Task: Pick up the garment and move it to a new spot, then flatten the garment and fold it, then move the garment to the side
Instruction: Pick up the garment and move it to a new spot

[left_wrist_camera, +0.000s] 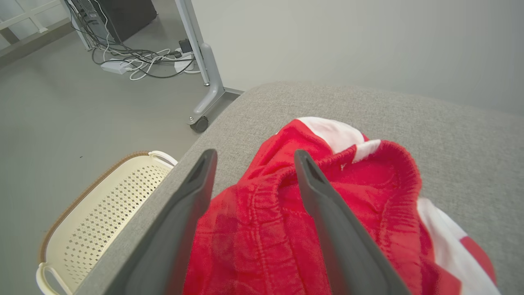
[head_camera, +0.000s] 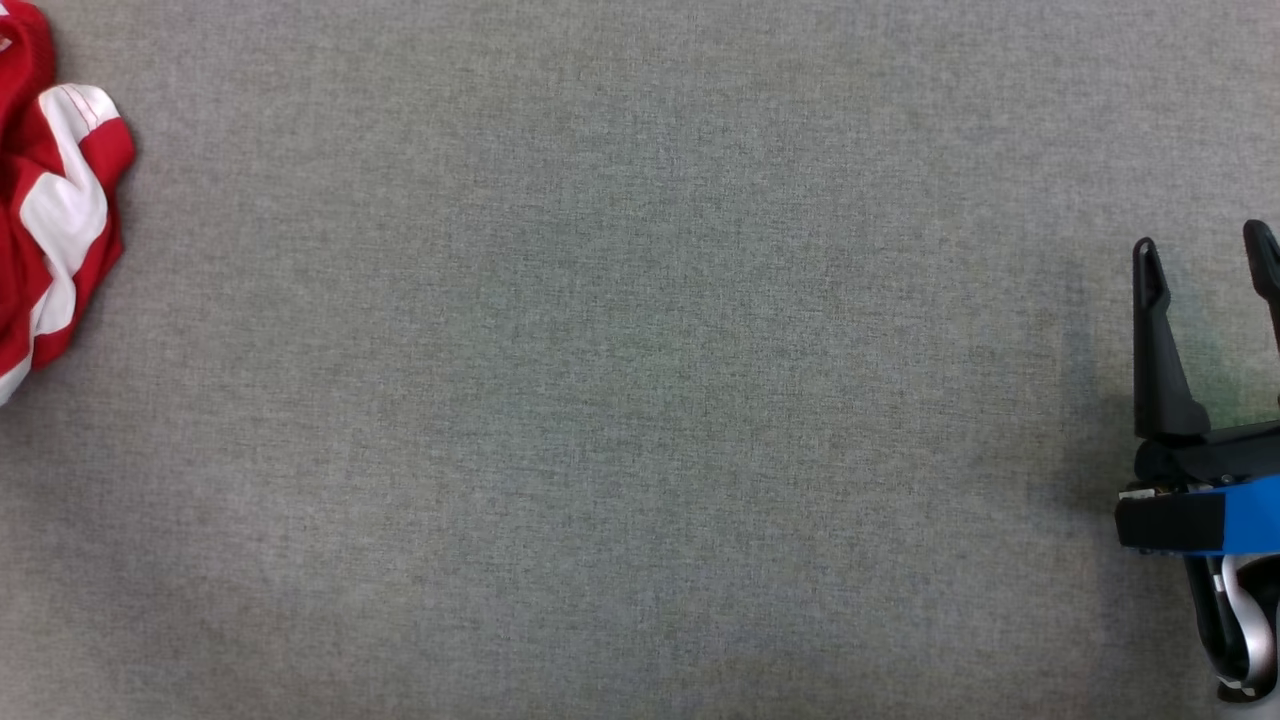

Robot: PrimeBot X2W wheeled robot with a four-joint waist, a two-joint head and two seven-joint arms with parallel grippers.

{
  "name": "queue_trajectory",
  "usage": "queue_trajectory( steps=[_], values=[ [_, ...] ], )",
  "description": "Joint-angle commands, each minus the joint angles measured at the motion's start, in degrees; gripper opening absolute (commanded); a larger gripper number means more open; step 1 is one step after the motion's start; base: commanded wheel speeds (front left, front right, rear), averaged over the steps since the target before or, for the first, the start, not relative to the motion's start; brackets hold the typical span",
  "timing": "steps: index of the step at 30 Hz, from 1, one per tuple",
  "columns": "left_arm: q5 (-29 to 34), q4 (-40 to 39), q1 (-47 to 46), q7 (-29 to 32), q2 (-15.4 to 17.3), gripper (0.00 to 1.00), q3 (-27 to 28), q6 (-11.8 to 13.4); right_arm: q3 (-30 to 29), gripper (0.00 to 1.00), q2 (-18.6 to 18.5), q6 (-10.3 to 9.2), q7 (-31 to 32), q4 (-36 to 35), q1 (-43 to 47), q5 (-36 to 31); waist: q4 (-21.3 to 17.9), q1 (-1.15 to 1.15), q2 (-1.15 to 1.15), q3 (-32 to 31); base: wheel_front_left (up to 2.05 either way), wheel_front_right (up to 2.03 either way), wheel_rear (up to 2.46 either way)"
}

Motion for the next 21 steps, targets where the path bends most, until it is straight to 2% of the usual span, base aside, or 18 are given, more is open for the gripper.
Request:
queue_trajectory(
  steps=[1,4,8,12,13,14,15,18,21],
  values=[
    [-0.8,1.0,-1.5,0.9,0.3,1.0,-0.9,-0.4,-0.2,1.0,-0.2,0.01,0.1,-0.4,-0.1,-0.1,0.1,-0.01,-0.01,0.0,0.0,0.0,0.0],
    [-4.6,3.1,-1.9,5.8,-0.3,1.0,-4.5,-0.4,-0.1,1.0,0.0,0.01,0.2,-0.5,-0.5,-0.3,0.2,-0.01,-0.01,-0.3,0.0,0.0,0.0],
    [-13.0,4.1,-1.0,15.9,-1.0,1.0,-9.5,-0.4,0.2,1.0,-0.2,0.01,0.3,-0.3,-0.7,-0.1,0.3,-0.01,-0.01,-0.8,0.0,0.0,0.0],
    [-18.8,2.1,0.5,22.0,0.8,1.0,-14.1,-0.4,0.5,1.0,-0.2,0.01,0.6,-0.5,-1.0,-0.1,0.2,-0.01,-0.01,-1.2,0.0,0.0,0.0],
    [-19.9,1.7,0.8,22.8,1.3,0.88,-14.9,-0.4,0.6,1.0,-0.2,0.01,0.7,-0.5,-1.0,-0.2,0.1,-0.01,-0.01,-1.4,0.0,0.0,0.0],
    [-21.0,1.5,1.1,23.5,1.7,0.1,-15.7,-0.4,0.8,1.0,-0.2,0.01,0.7,-0.4,-1.1,-0.1,0.0,-0.01,-0.01,-1.5,0.0,0.0,0.0],
    [-21.7,1.4,1.4,24.1,2.1,0.0,-16.5,-0.4,1.0,1.0,-0.1,0.01,0.8,-0.2,-1.1,-0.1,-0.2,-0.01,-0.01,-1.7,0.0,0.0,0.0],
    [-23.7,1.1,1.9,24.9,3.3,0.0,-18.4,-0.4,1.3,1.0,0.3,0.01,0.5,0.4,-1.1,0.2,-0.9,-0.01,-0.01,-2.5,0.0,0.0,0.0],
    [-24.7,-0.4,1.3,21.9,4.9,0.0,-19.7,-0.4,1.5,1.0,0.8,0.01,-0.2,1.5,-1.2,0.6,-1.6,-0.01,-0.01,-3.6,0.0,0.0,0.0]
  ],
)
